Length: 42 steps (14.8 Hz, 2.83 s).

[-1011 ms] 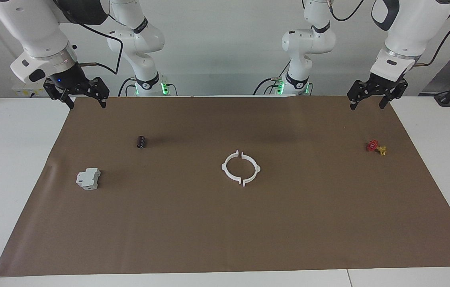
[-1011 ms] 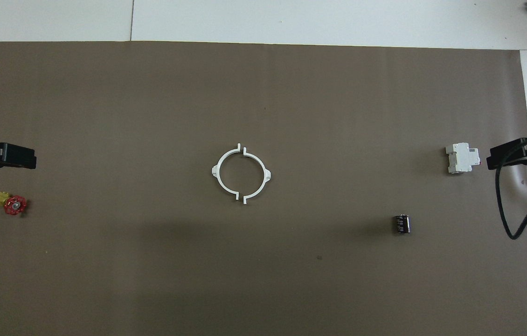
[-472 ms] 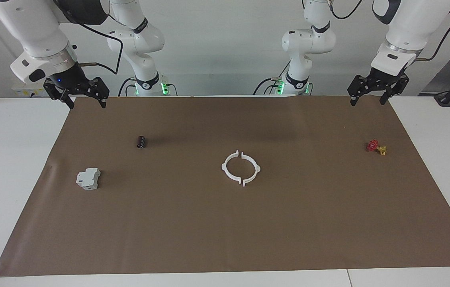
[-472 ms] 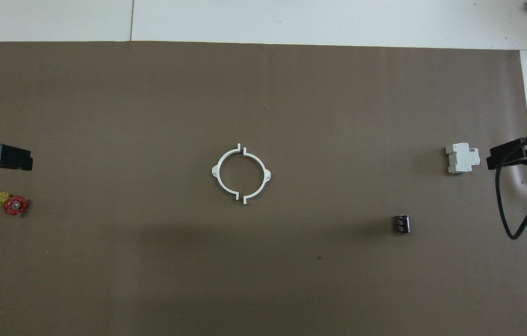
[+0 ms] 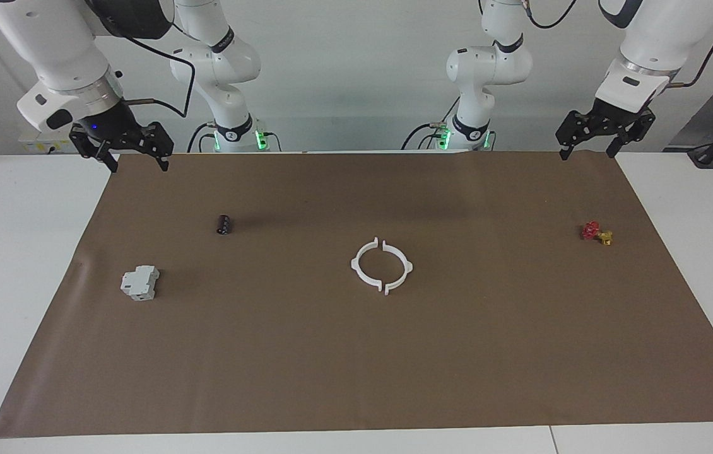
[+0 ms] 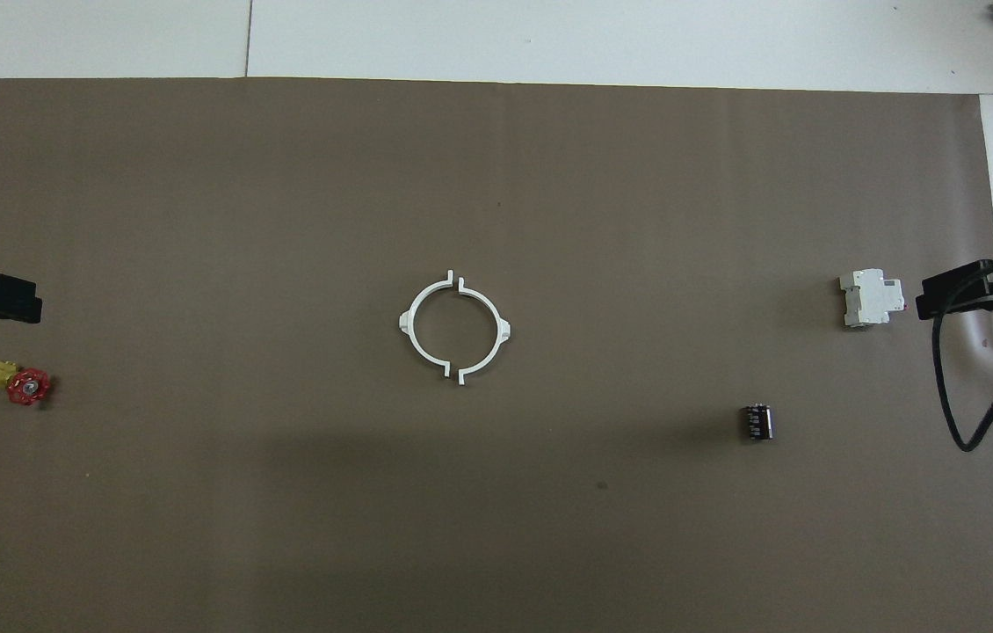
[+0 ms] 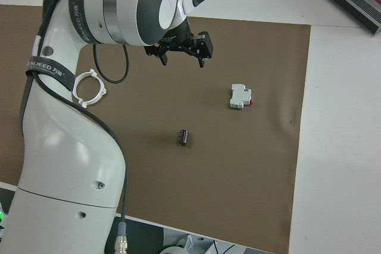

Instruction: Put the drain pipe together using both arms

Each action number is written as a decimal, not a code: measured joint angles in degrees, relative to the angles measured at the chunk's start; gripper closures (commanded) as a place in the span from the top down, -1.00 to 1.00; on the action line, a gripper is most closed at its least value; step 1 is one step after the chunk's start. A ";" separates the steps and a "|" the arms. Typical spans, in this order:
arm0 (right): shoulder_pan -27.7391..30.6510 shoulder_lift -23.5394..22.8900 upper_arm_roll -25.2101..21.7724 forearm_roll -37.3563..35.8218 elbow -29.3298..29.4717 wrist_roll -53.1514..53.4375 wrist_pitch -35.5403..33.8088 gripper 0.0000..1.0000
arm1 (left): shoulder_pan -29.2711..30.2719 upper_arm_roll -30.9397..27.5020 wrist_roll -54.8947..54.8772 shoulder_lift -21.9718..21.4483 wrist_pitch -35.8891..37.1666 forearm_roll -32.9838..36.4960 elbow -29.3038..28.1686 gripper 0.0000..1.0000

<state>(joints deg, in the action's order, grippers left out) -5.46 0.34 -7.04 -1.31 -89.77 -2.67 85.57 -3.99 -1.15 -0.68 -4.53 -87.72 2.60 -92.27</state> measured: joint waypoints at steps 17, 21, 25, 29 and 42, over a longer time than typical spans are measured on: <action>-0.04 0.00 0.00 0.00 0.00 0.00 0.00 1.00 | -0.18 0.36 0.00 3.08 1.66 -0.29 2.87 1.00; -0.05 0.00 0.00 0.00 0.00 0.00 0.00 1.00 | -0.19 0.39 0.00 3.68 1.80 -0.34 4.23 1.00; -0.05 0.00 0.00 0.00 0.00 0.00 0.00 1.00 | -0.20 0.39 0.00 4.05 1.89 -0.35 4.62 1.00; -0.05 0.00 0.00 0.00 0.00 0.00 0.00 1.00 | -0.21 0.49 0.00 4.39 2.09 -0.37 4.62 1.00; -0.05 0.00 0.00 0.00 0.00 0.00 0.00 1.00 | -0.22 0.56 0.00 4.68 2.38 -0.38 4.62 1.00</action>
<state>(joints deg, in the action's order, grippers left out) -5.51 0.34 -7.03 -1.31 -89.77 -2.67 85.57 -4.21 -0.59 -0.68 0.16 -85.34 2.22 -87.65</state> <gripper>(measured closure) 0.000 0.000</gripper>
